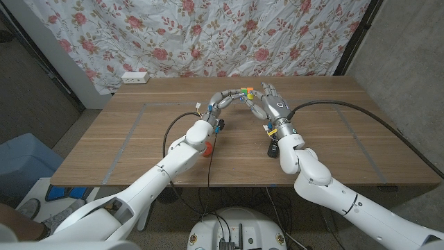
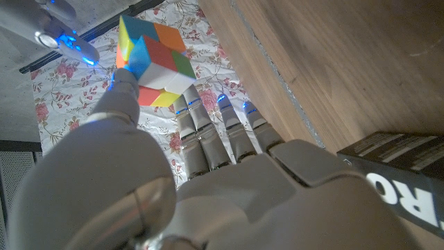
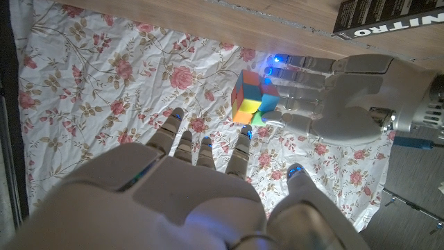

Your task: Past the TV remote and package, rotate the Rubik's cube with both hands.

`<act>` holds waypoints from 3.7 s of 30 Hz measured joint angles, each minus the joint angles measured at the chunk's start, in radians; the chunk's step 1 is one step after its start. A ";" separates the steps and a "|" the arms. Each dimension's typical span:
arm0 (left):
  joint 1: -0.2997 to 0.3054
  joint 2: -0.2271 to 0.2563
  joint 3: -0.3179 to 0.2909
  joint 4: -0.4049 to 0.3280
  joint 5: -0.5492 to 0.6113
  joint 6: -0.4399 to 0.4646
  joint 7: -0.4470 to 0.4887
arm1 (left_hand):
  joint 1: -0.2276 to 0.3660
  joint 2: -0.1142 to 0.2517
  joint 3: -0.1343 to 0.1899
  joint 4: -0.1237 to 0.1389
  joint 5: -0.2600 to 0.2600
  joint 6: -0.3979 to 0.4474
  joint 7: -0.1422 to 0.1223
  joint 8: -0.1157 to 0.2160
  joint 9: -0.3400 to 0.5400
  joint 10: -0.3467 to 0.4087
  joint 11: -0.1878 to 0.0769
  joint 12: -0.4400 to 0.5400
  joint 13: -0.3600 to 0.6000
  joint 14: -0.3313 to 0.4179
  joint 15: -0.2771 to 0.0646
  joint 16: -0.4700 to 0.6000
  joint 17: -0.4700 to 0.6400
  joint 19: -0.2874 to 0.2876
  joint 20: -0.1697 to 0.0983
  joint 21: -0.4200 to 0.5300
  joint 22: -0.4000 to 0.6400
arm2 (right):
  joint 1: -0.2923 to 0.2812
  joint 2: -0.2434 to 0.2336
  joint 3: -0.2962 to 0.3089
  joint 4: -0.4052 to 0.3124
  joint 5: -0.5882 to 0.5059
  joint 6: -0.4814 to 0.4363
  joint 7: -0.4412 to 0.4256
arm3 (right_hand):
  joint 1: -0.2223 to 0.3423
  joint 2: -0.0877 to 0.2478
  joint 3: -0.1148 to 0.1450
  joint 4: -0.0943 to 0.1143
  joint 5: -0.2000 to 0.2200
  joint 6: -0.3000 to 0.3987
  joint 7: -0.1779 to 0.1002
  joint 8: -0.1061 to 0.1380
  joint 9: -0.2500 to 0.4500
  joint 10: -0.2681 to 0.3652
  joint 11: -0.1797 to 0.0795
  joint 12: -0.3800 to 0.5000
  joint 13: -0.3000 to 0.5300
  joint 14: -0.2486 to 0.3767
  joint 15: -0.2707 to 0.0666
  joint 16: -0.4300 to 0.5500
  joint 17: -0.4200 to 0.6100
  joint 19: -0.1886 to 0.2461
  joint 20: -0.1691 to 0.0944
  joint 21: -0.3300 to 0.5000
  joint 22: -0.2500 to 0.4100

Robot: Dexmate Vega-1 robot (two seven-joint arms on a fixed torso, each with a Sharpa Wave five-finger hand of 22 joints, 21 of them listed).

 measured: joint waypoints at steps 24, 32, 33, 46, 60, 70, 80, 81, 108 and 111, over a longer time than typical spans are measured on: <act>0.007 -0.018 -0.010 0.016 -0.041 -0.021 -0.009 | -0.002 0.003 -0.003 -0.003 0.001 0.000 0.000 -0.006 0.000 0.000 0.000 -0.004 -0.001 0.000 0.000 0.000 0.000 0.000 0.000 0.000 0.000 | 0.009 0.014 -0.024 0.032 -0.013 -0.017 0.005 | 0.000 0.000 0.003 -0.003 0.000 0.000 0.000 0.009 0.000 -0.015 -0.010 -0.006 0.000 0.000 0.000 0.000 0.000 -0.007 0.007 0.000 0.000; 0.005 -0.024 -0.010 0.025 -0.054 -0.027 -0.016 | -0.001 0.004 -0.003 -0.003 0.001 0.000 0.000 -0.003 0.000 0.000 0.000 -0.007 -0.001 0.000 0.000 0.000 0.000 0.000 0.000 0.000 0.000 | 0.014 0.016 -0.029 0.042 -0.013 -0.018 0.008 | 0.000 0.000 0.003 -0.003 0.000 0.000 0.000 0.012 0.000 -0.020 -0.016 -0.005 0.000 0.000 0.000 0.000 0.000 -0.012 0.001 0.000 0.000; 0.005 -0.024 -0.010 0.026 -0.055 -0.027 -0.016 | -0.001 0.004 -0.003 -0.003 0.001 0.000 0.000 -0.003 0.000 0.000 0.000 -0.008 -0.001 0.000 0.000 0.000 0.000 0.000 0.000 0.000 0.000 | 0.015 0.016 -0.030 0.044 -0.012 -0.018 0.008 | 0.000 0.000 0.003 -0.003 0.000 0.000 0.000 0.012 0.000 -0.020 -0.016 -0.005 0.000 0.000 0.000 0.000 0.000 -0.010 -0.004 0.000 0.000; -0.005 -0.033 -0.010 0.041 -0.064 -0.032 -0.024 | -0.001 0.004 -0.005 -0.005 0.001 0.000 0.000 -0.003 0.000 0.004 0.004 -0.001 0.000 0.000 0.000 0.000 0.000 0.005 0.005 0.000 0.000 | 0.016 0.014 -0.037 0.056 -0.002 -0.014 0.008 | 0.000 0.000 0.003 -0.003 0.000 0.037 0.007 0.024 0.000 -0.025 -0.021 -0.005 0.000 -0.005 -0.005 0.000 0.005 -0.007 -0.015 0.000 0.000; -0.009 -0.034 -0.008 0.046 -0.069 -0.031 -0.026 | -0.001 0.004 -0.004 -0.004 0.000 0.000 0.000 -0.004 0.000 0.004 0.004 -0.001 0.000 0.000 0.000 0.000 0.000 0.005 0.005 0.000 0.000 | 0.011 0.007 -0.038 0.060 0.007 -0.006 -0.003 | 0.000 0.000 0.003 -0.003 0.000 0.056 0.009 0.024 0.000 -0.021 -0.025 -0.001 0.000 0.006 -0.016 0.007 0.005 -0.001 -0.020 0.000 0.000; -0.011 -0.030 -0.010 0.047 -0.071 -0.025 -0.026 | -0.004 0.006 -0.004 -0.004 -0.001 0.000 0.000 -0.008 0.000 0.004 0.004 -0.002 0.001 0.000 0.000 0.000 0.000 0.005 0.005 0.000 0.000 | 0.003 -0.004 -0.037 0.051 0.010 -0.009 0.009 | 0.000 0.000 0.003 -0.003 0.000 0.063 0.009 0.024 0.000 -0.018 -0.028 -0.001 0.000 0.006 -0.016 0.007 0.005 -0.002 -0.020 0.000 0.000; -0.014 -0.025 -0.011 0.047 -0.072 -0.017 -0.026 | -0.005 0.007 -0.004 -0.004 -0.002 0.000 0.000 -0.011 0.000 0.004 0.004 -0.002 0.004 0.000 0.000 0.000 0.000 0.005 0.005 0.000 0.000 | -0.003 -0.013 -0.036 0.048 0.022 -0.012 0.024 | 0.000 0.000 0.003 -0.003 0.000 0.065 0.011 0.024 -0.001 -0.017 -0.028 -0.001 0.000 0.006 -0.016 0.007 0.004 -0.002 -0.020 0.000 0.000; -0.016 -0.024 -0.011 0.047 -0.072 -0.016 -0.026 | -0.005 0.007 -0.004 -0.004 -0.001 0.000 0.000 -0.011 0.000 0.004 0.004 -0.002 0.004 0.000 0.000 0.000 0.000 0.005 0.005 0.000 0.000 | -0.004 -0.013 -0.035 0.048 0.023 -0.012 0.024 | 0.000 0.000 0.003 -0.003 0.000 0.065 0.011 0.024 -0.001 -0.017 -0.028 0.000 0.000 0.006 -0.016 0.007 0.004 -0.002 -0.020 0.000 0.000; -0.073 0.028 0.029 0.046 0.026 0.033 -0.049 | -0.003 0.009 -0.004 -0.004 0.001 -0.002 0.002 -0.008 0.000 0.000 0.000 -0.008 -0.001 0.000 0.000 -0.007 0.000 0.003 0.008 0.000 0.000 | -0.042 -0.008 0.073 0.085 0.244 0.118 -0.087 | 0.000 0.000 0.007 -0.015 0.000 0.065 -0.009 0.018 -0.001 0.052 -0.019 0.018 0.000 0.040 -0.032 0.025 0.004 0.034 -0.034 0.000 0.000; -0.082 0.036 0.038 0.046 0.046 0.041 -0.054 | -0.003 0.009 -0.004 -0.004 0.000 -0.002 0.002 -0.009 0.000 0.000 0.000 -0.009 -0.001 0.000 0.000 -0.007 0.000 0.002 0.009 0.000 0.000 | -0.046 -0.013 0.089 0.090 0.275 0.140 -0.096 | 0.000 0.000 0.007 -0.015 0.000 0.050 -0.007 0.013 -0.001 0.062 -0.024 0.018 0.000 0.045 -0.026 0.027 0.004 0.039 -0.038 0.000 0.000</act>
